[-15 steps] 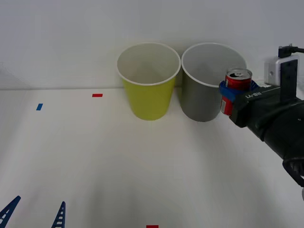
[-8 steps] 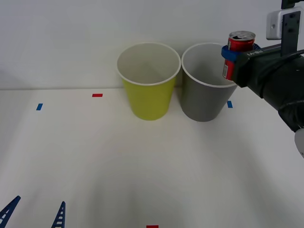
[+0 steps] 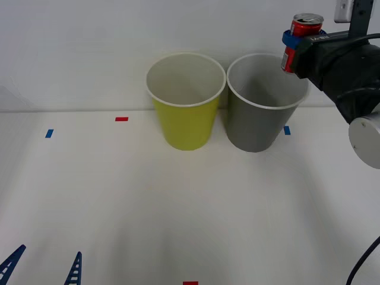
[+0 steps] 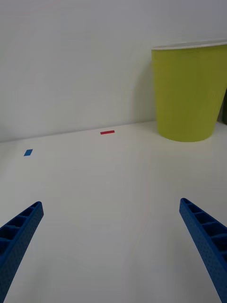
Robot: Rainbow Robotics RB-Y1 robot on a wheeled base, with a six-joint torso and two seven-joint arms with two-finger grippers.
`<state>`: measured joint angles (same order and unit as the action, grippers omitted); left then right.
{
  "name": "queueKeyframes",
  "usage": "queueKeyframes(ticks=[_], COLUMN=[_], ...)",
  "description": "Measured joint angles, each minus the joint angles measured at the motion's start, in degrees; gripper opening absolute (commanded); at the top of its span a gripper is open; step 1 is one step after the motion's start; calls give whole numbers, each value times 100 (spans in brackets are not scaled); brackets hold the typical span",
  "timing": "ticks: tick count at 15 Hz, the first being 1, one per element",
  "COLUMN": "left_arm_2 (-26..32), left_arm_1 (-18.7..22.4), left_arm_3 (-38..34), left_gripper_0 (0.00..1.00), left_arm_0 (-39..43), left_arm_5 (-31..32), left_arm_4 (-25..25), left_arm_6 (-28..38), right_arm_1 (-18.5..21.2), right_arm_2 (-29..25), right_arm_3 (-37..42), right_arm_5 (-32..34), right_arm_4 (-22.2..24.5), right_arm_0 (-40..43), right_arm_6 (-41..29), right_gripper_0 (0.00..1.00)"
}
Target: Put cans in the gray bin and PET bottles in the light green bin.
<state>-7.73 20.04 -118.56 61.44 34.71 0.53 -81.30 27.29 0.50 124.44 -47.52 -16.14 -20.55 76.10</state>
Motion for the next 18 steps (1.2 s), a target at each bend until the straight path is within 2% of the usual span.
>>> queueKeyframes(ticks=[3,7,15,16,17,18], left_arm_2=[0,0,0,0,0,0], left_arm_1=[0,0,0,0,0,0], left_arm_3=[0,0,0,0,0,0], left_gripper_0=[100,100,100,100,100,100], left_arm_0=[0,0,0,0,0,0], left_arm_5=[0,0,0,0,0,0], left_arm_4=[0,0,0,0,0,0], left_arm_6=[0,0,0,0,0,0], right_arm_1=[-11,54,125,126,127,127], right_arm_2=[101,241,419,422,423,424], right_arm_3=[-531,-1308,-1448,-1449,-1449,-1449], right_arm_5=[406,1557,1702,1702,1702,1702], right_arm_4=[-148,-216,-130,-127,-116,-88], right_arm_0=[-277,-463,-512,-522,-526,-528], right_arm_6=[-44,-23,-33,-26,-11,-4], right_gripper_0=[2,2,2,15,45,69])
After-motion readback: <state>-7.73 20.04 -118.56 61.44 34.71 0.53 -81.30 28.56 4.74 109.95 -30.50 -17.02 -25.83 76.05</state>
